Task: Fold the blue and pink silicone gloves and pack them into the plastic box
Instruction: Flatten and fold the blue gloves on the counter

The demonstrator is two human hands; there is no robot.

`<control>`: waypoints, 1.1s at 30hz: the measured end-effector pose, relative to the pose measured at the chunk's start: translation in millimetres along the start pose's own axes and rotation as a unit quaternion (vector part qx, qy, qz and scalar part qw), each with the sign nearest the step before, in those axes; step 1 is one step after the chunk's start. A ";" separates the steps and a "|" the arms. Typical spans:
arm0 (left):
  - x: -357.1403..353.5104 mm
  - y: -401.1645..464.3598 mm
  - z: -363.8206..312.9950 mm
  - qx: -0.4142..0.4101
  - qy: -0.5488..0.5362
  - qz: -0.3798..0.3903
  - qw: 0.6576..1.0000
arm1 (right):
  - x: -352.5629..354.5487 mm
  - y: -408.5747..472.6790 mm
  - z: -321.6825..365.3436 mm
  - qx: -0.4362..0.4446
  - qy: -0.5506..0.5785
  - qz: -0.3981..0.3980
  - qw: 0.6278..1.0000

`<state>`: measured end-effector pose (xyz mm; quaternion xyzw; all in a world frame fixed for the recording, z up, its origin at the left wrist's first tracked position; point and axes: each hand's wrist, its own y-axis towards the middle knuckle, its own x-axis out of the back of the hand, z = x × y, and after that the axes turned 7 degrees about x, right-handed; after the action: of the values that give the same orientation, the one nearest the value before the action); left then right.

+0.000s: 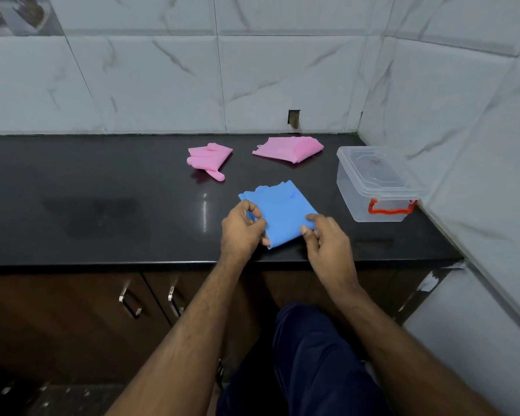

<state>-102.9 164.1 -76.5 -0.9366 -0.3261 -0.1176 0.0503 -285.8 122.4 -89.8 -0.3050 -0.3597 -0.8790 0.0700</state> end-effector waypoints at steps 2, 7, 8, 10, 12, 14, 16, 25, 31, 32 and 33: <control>-0.8 -2.3 -1.3 0.009 -0.001 -0.003 1.000 | -0.8 6.4 3.9 -0.084 0.034 -0.034 0.995; 1.1 -3.9 -1.6 0.024 -0.014 0.004 1.000 | 11.1 45.3 -1.8 -0.263 -0.001 0.060 0.963; 1.1 -3.9 -1.7 0.026 -0.014 0.005 1.000 | 12.7 50.9 -3.4 -0.266 -0.024 0.099 0.959; 1.2 -3.8 -2.6 0.031 -0.015 0.004 0.999 | 13.3 59.9 -5.1 -0.266 -0.034 0.140 0.953; 2.7 -3.9 -2.9 0.033 -0.018 0.006 0.999 | 13.9 66.6 -4.1 -0.291 -0.014 0.154 0.944; 5.3 -4.3 -2.3 0.029 -0.015 0.016 0.999 | 16.2 69.9 -1.4 -0.339 0.064 0.153 0.926; 10.0 -4.2 -1.3 0.025 -0.007 0.034 0.999 | 18.3 70.7 1.4 -0.366 0.114 0.170 0.908; 47.0 -1.9 2.0 0.029 -0.007 0.096 0.995 | 3.8 67.4 27.4 -0.382 0.337 0.197 0.838; 76.5 1.3 10.5 0.049 -0.016 0.068 0.996 | -21.0 57.1 45.5 -0.405 0.379 0.184 0.811; 83.7 2.7 11.7 0.050 -0.017 0.053 0.997 | -27.8 56.2 50.8 -0.405 0.387 0.180 0.809; 90.3 4.3 12.7 0.051 -0.020 0.034 0.998 | -35.1 55.5 56.4 -0.401 0.394 0.176 0.808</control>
<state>-29.3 217.0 -66.0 -0.9455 -0.3008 -0.0806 0.0951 -211.2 116.6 -46.3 0.0085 0.1433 -0.9623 0.2310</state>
